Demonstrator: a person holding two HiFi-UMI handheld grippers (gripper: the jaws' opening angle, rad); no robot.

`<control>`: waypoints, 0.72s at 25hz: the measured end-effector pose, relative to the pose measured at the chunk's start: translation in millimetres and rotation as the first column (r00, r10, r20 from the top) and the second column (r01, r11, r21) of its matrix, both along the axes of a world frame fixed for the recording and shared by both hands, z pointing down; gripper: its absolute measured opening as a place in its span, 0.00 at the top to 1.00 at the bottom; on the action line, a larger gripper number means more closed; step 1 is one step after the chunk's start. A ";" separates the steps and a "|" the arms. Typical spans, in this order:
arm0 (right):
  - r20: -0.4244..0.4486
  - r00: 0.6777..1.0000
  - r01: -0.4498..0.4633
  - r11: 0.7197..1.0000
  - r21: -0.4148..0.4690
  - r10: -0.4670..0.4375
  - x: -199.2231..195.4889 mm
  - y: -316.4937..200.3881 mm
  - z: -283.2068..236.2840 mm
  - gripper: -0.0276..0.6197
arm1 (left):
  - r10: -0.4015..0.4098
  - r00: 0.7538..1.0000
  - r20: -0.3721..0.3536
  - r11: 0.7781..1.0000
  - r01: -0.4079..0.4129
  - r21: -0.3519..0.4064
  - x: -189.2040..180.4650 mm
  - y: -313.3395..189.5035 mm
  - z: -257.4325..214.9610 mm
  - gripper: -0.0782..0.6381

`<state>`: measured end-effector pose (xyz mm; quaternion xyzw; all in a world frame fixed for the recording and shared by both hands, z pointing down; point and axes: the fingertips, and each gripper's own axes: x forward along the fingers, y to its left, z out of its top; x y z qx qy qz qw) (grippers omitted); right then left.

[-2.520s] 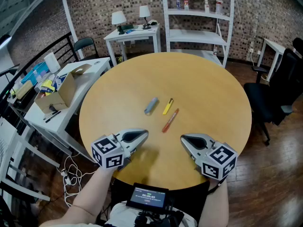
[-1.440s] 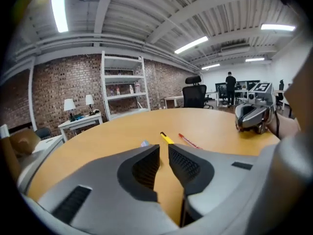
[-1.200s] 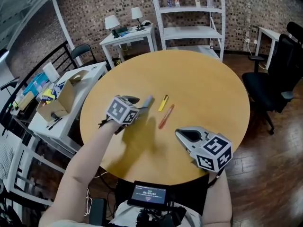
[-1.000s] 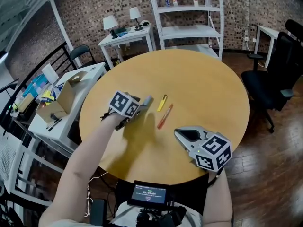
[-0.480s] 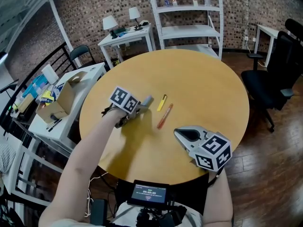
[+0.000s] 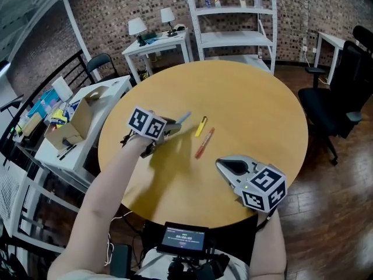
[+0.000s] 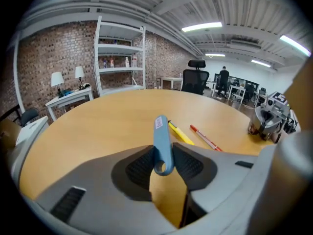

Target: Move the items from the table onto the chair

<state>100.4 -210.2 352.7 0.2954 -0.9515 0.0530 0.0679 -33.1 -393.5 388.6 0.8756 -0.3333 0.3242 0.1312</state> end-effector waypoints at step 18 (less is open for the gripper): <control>-0.001 1.000 -0.002 1.000 0.002 0.002 1.2 -0.3 -1.9 0.95 | 0.050 0.716 -0.697 0.996 0.017 0.089 -1.8 77.9 -105.5 0.71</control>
